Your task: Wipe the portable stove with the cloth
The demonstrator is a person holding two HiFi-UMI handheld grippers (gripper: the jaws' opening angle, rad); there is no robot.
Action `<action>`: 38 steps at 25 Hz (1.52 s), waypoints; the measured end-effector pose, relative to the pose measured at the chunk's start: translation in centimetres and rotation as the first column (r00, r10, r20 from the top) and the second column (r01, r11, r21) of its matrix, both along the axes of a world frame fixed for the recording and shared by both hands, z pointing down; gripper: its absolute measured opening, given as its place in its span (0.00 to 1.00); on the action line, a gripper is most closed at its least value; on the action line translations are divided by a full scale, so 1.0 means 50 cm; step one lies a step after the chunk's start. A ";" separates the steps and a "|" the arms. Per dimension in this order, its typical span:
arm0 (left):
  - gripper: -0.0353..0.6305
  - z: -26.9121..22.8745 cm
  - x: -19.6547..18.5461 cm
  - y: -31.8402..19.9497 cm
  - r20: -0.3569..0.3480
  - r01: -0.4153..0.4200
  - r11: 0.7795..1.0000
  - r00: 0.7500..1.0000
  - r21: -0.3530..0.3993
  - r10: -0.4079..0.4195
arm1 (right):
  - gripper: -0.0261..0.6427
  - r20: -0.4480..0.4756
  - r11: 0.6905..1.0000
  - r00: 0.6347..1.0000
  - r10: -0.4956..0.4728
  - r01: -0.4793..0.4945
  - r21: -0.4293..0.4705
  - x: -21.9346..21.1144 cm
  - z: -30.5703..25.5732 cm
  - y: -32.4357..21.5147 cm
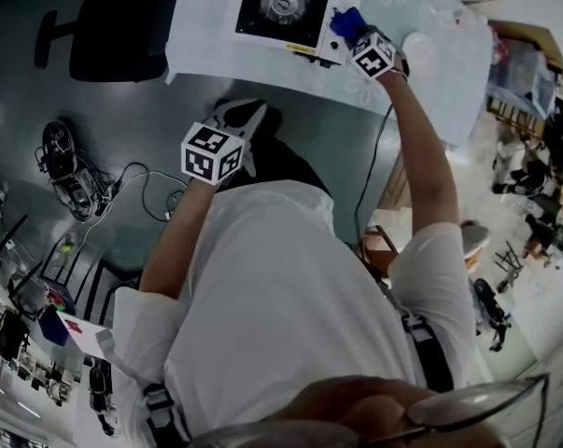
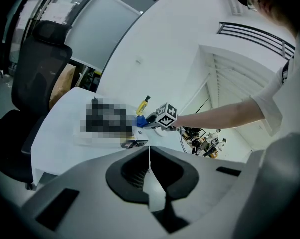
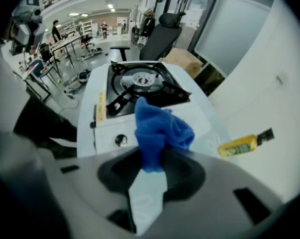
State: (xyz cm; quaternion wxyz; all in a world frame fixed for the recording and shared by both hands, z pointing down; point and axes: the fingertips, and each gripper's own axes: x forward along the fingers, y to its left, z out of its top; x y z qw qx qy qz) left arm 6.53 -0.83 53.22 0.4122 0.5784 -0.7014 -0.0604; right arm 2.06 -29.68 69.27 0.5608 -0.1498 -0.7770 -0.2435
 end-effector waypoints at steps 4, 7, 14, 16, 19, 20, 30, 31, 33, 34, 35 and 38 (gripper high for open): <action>0.11 -0.011 0.001 0.006 0.013 -0.007 1.000 1.000 0.006 0.007 | 0.24 -0.017 0.998 0.998 0.054 -0.054 -0.021 0.036 0.001 0.004; 0.11 -0.024 -0.003 0.016 0.019 -0.011 1.000 1.000 0.013 0.011 | 0.24 -0.045 0.996 0.995 0.089 -0.090 -0.028 0.065 0.001 0.013; 0.11 -0.026 -0.013 0.036 0.029 -0.023 1.000 0.999 0.011 0.023 | 0.24 -0.105 0.986 0.981 0.161 -0.165 -0.033 0.127 0.009 0.024; 0.11 -0.025 -0.011 0.038 0.030 -0.032 0.999 0.999 0.008 0.032 | 0.24 -0.112 0.980 0.976 0.186 -0.192 -0.046 0.145 0.013 0.033; 0.11 -0.027 -0.010 0.038 0.032 -0.042 0.999 0.999 0.011 0.042 | 0.24 -0.107 0.973 0.971 0.214 -0.222 -0.062 0.163 0.017 0.049; 0.11 -0.029 -0.010 0.037 0.034 -0.046 0.999 0.998 0.014 0.045 | 0.24 -0.103 0.970 0.968 0.227 -0.235 -0.068 0.167 0.016 0.054; 0.11 -0.052 -0.012 0.028 0.057 -0.074 0.996 0.996 0.046 0.072 | 0.24 -0.129 0.908 0.914 0.384 -0.399 -0.129 0.248 0.004 0.096; 0.11 -0.056 -0.014 0.028 0.061 -0.078 0.996 0.995 0.048 0.075 | 0.24 -0.125 0.894 0.904 0.409 -0.425 -0.141 0.255 -0.005 0.096; 0.11 -0.062 -0.018 0.031 0.070 -0.084 0.995 0.994 0.050 0.081 | 0.24 -0.108 0.867 0.884 0.455 -0.468 -0.173 0.263 -0.025 0.098; 0.11 -0.063 -0.022 0.033 0.075 -0.086 0.995 0.994 0.049 0.082 | 0.24 -0.096 0.854 0.876 0.472 -0.481 -0.196 0.263 -0.035 0.102; 0.11 -0.063 -0.025 0.036 0.079 -0.087 0.995 0.993 0.046 0.083 | 0.24 -0.086 0.842 0.869 0.486 -0.493 -0.220 0.265 -0.044 0.107; 0.11 -0.062 -0.023 0.033 0.076 -0.082 0.996 0.994 0.047 0.078 | 0.24 -0.054 0.800 0.838 0.543 -0.536 -0.268 0.284 -0.087 0.104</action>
